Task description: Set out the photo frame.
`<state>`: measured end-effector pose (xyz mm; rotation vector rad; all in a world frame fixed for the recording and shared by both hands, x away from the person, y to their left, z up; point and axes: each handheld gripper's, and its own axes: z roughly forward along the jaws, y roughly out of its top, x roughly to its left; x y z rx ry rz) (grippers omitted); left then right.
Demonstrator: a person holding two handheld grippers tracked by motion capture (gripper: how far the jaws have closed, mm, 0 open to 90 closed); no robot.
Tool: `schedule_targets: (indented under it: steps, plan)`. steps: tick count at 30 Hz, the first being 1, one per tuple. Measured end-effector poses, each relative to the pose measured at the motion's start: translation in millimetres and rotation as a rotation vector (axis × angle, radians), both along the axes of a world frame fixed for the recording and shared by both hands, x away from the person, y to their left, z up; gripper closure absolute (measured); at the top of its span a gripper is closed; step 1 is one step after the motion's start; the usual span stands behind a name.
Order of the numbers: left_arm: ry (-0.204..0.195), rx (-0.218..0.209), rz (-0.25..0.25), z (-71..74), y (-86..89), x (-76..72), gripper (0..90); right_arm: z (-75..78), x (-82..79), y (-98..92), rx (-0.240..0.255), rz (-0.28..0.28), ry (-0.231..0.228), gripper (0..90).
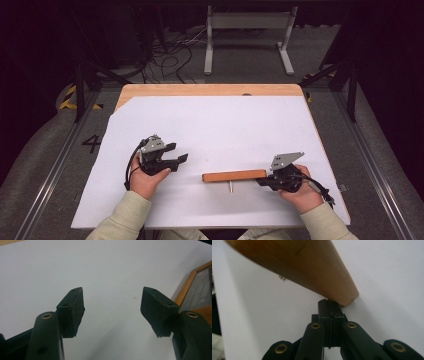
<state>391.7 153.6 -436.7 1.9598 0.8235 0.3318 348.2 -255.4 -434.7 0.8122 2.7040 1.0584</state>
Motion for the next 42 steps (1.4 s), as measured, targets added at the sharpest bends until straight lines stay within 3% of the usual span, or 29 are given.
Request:
schedule_targets:
  steps: [4,10,23,35,42]
  plan:
    - [0.004,0.000,0.001,-0.9,0.4,0.3,35.7,0.9,9.8,-0.5,0.012,-0.028,0.006,90.0]
    - [0.003,0.001,-0.008,-1.7,-0.7,0.0,36.2,6.3,26.8,-1.1,0.080,-0.076,0.035,90.0]
    - [0.006,0.004,-0.021,-3.5,-0.8,0.3,36.3,9.2,56.7,6.9,0.121,-0.162,0.036,90.0]
    - [0.009,0.003,-0.021,-3.9,-0.8,0.6,36.4,12.6,81.8,30.5,0.117,-0.186,0.025,90.0]
    - [0.010,0.005,-0.022,-4.2,0.2,0.8,36.3,12.3,94.2,40.5,0.126,-0.184,0.049,90.0]
